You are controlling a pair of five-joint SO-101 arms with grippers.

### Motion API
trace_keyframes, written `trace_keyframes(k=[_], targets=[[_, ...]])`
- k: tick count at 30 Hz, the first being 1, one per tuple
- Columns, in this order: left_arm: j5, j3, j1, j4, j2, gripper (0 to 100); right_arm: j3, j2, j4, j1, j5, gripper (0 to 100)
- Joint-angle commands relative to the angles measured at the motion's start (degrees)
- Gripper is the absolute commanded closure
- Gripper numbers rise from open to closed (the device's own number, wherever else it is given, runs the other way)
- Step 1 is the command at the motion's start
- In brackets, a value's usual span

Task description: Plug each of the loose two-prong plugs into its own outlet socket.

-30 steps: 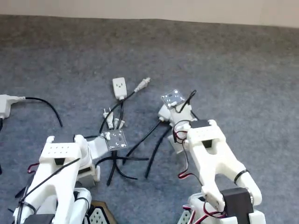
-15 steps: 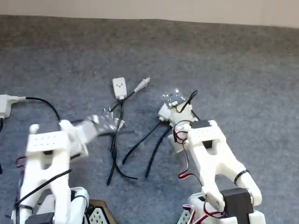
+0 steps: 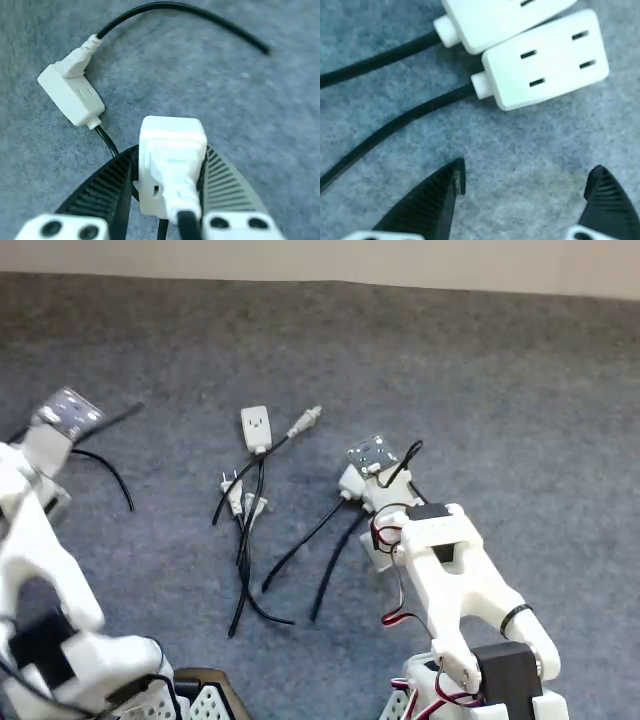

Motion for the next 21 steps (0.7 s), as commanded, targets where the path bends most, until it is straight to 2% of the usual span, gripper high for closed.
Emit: trace_keyframes(k=[1, 5, 12, 17, 21], targets=[[8.0, -17.3, -0.2, -0.8, 15.3, 99, -0.2, -2.4, -1.2, 0.3, 0.5, 64.4], [14.0, -28.8, 0.3, -0.7, 27.0, 97, 0.0, -2.4, -2.9, 0.3, 0.5, 64.4], [14.7, -41.4, 3.7, 8.4, 39.4, 79, 1.0, -2.4, -4.4, 0.3, 0.5, 64.4], [14.2, -47.1, 5.2, 18.8, 40.5, 75, 1.0, -2.4, -4.4, 0.3, 0.5, 64.4], [13.4, -56.3, 5.7, 29.3, 40.6, 75, 1.0, -2.5, -4.4, 0.3, 0.5, 64.4]])
